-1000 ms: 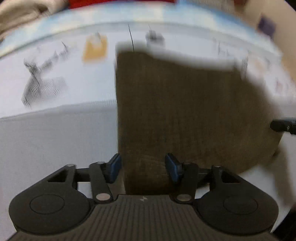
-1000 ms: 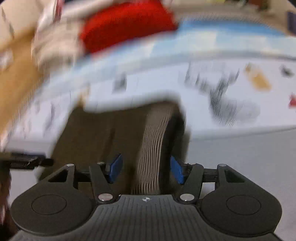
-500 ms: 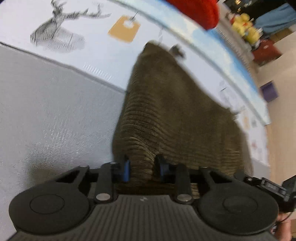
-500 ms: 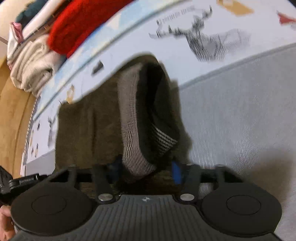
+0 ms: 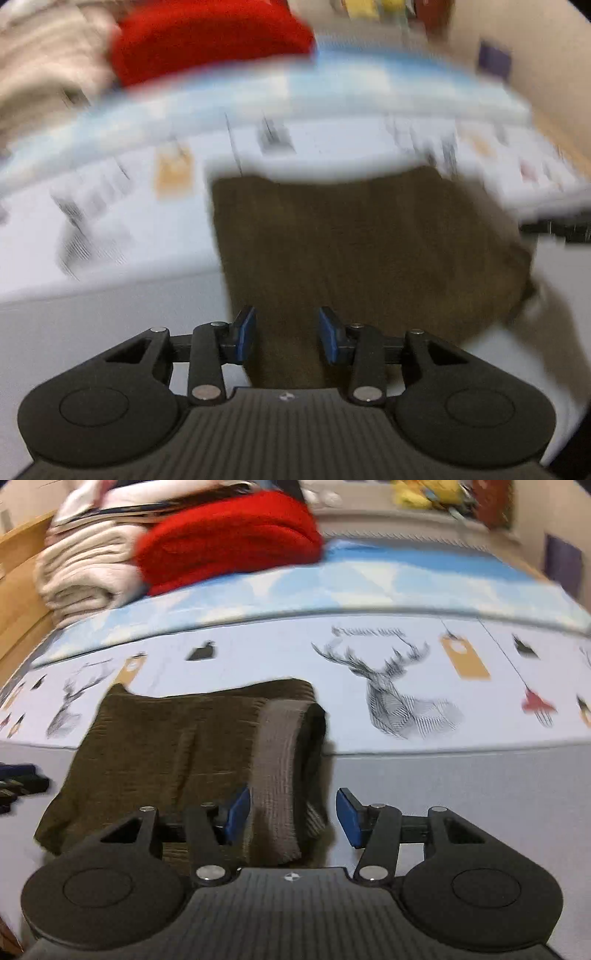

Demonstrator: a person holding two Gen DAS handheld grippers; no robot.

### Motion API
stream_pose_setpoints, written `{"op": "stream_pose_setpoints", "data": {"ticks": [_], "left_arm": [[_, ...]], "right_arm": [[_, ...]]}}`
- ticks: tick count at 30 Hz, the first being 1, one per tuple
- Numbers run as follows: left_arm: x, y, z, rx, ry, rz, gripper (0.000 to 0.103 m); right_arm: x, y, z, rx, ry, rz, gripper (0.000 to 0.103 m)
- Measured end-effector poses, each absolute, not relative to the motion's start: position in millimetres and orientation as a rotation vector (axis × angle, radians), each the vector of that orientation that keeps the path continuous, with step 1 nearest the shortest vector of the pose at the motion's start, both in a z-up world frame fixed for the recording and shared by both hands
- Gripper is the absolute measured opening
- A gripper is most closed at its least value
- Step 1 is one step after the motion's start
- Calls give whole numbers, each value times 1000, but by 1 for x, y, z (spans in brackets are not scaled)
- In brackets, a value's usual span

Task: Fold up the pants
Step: 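Release the folded pants with both tools and pull back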

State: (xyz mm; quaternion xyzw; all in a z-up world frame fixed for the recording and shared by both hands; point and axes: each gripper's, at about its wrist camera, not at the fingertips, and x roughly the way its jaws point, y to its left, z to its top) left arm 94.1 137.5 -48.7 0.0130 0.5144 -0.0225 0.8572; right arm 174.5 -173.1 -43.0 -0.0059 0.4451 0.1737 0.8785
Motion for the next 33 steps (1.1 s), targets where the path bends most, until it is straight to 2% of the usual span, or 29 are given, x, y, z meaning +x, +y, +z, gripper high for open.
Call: {"op": "stream_pose_setpoints", "data": {"ticks": [1, 3, 5, 7, 9, 11, 13, 15, 17, 21, 26, 33], "left_arm": [[95, 134, -64, 43, 1137, -47, 45], [91, 125, -52, 90, 1106, -10, 47], [77, 118, -22, 82, 1038, 23, 55], [54, 108, 11, 52, 944, 40, 88], [31, 89, 37, 68, 852, 89, 94], [7, 68, 59, 88, 755, 129, 94], [-25, 47, 72, 87, 679, 156, 102], [-48, 30, 78, 73, 640, 164, 103], [-66, 16, 78, 50, 632, 156, 103], [-72, 2, 65, 27, 734, 135, 103], [-73, 8, 76, 11, 731, 184, 103], [-56, 13, 34, 58, 798, 179, 102]], "right_arm": [[176, -168, -55, -53, 977, 384, 53], [178, -164, -82, -128, 1104, 380, 59], [173, -171, -63, -72, 1073, 318, 58], [152, -178, -27, -12, 953, 285, 58], [122, -181, 3, -2, 851, 296, 65], [86, -183, 21, -36, 766, 255, 78], [54, -183, 27, -52, 719, 223, 80], [30, -184, 36, -1, 693, 194, 81], [10, -183, 41, 5, 658, 209, 90], [-15, -179, 35, -53, 672, 225, 91], [-18, -171, 36, -68, 689, 239, 91], [-5, -159, 30, -71, 710, 240, 91]]}}
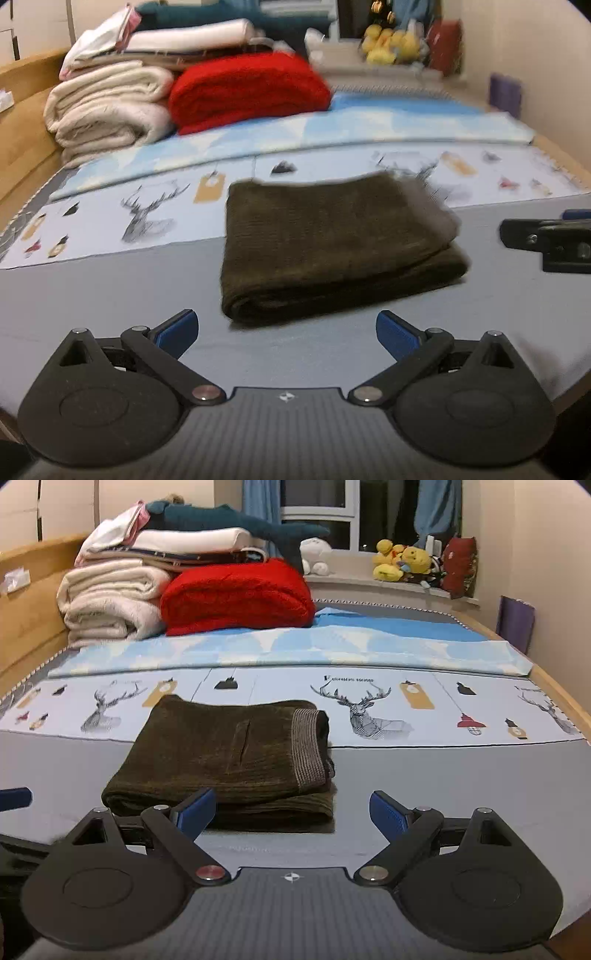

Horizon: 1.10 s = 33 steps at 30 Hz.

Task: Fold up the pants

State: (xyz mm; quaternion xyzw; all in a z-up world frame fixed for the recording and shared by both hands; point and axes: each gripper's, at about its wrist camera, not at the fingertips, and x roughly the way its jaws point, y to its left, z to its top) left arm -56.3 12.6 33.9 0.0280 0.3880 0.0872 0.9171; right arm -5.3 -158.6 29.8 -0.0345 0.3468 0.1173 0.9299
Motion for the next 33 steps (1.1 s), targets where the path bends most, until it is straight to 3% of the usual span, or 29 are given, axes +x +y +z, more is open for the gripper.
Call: {"op": "stream_pose_setpoints", "data": {"ticks": [3, 16, 33], "left_arm": [[-55, 17, 38, 26, 740, 191, 103], [-36, 28, 25, -144, 836, 212, 103], [-27, 18, 16, -113, 842, 194, 103]], "right_arm": [[3, -151, 22, -85, 729, 228, 91], [11, -134, 5, -72, 816, 208, 91], [21, -145, 1, -83, 824, 204, 91]]}}
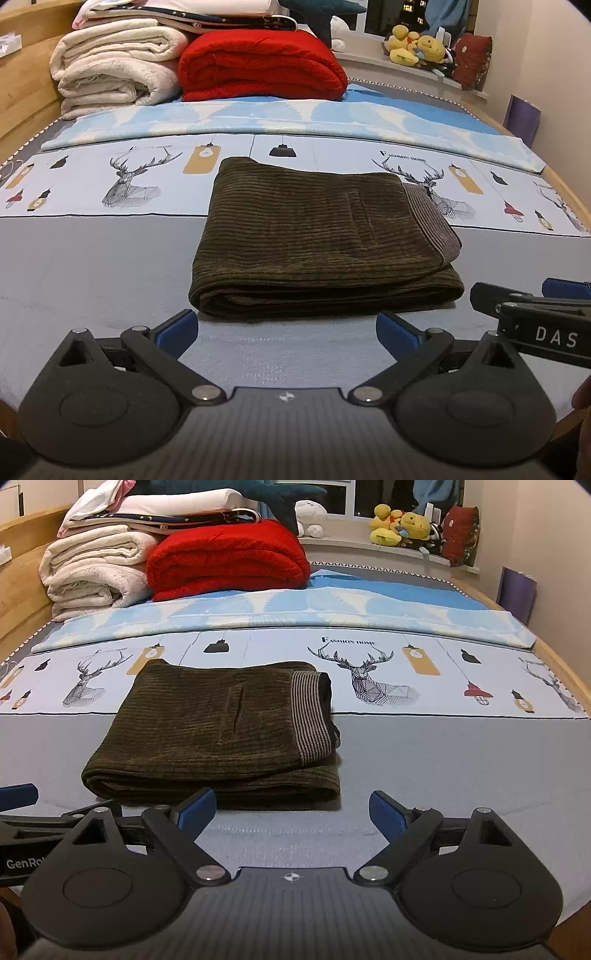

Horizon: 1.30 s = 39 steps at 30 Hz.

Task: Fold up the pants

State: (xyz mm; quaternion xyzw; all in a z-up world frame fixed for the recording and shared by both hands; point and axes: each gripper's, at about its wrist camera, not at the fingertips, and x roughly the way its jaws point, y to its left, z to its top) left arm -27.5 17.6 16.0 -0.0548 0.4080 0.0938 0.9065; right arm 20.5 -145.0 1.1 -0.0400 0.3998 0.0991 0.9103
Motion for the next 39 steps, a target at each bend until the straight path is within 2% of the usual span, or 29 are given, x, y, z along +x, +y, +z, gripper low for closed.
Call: {"op": "stream_pose_setpoints", "data": {"ticks": [39], "left_arm": [[-26, 19, 11, -123, 846, 191, 103]], "right_arm": [[24, -141, -5, -113, 827, 201, 91]]}}
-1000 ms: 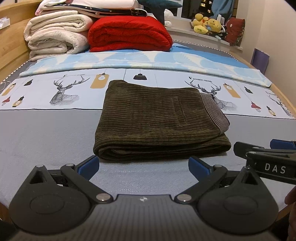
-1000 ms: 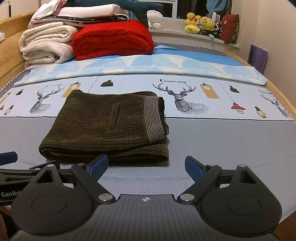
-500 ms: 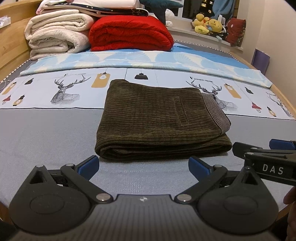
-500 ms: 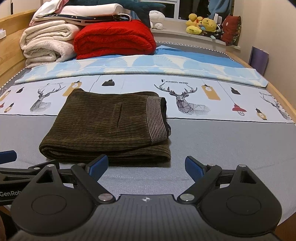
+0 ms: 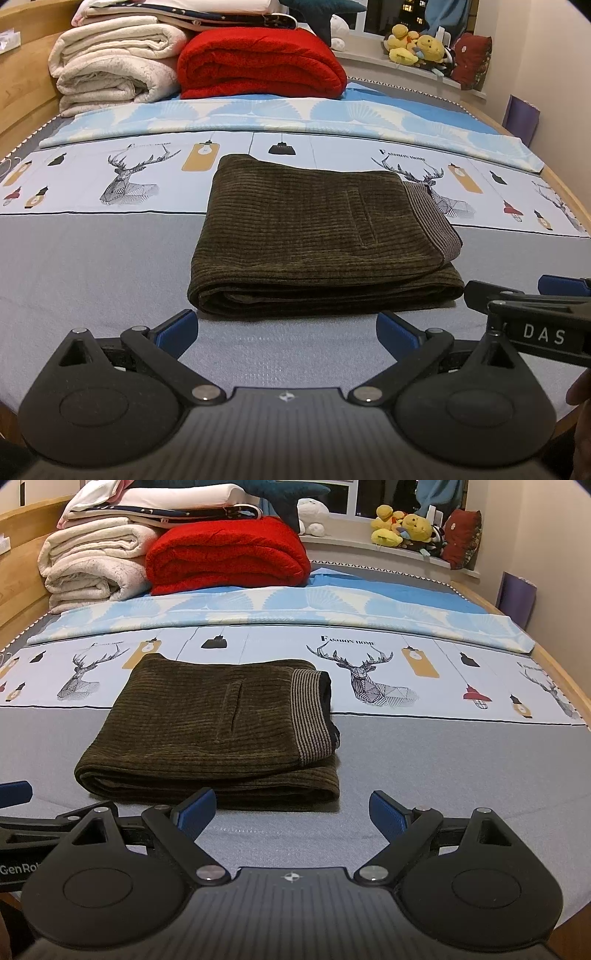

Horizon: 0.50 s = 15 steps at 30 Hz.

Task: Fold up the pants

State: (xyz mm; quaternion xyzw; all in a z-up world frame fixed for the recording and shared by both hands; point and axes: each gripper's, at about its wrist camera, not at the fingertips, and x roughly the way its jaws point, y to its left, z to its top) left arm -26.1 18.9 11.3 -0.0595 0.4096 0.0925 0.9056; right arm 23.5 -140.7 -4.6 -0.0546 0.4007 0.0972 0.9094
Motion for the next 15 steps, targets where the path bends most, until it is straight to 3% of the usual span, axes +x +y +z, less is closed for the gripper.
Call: {"op": "stream_pose_setpoints", "data": {"ticks": [15], "left_arm": [[-23, 24, 12, -134, 847, 188, 103]], "right_arm": [[29, -136, -6, -111, 830, 191, 90]]}}
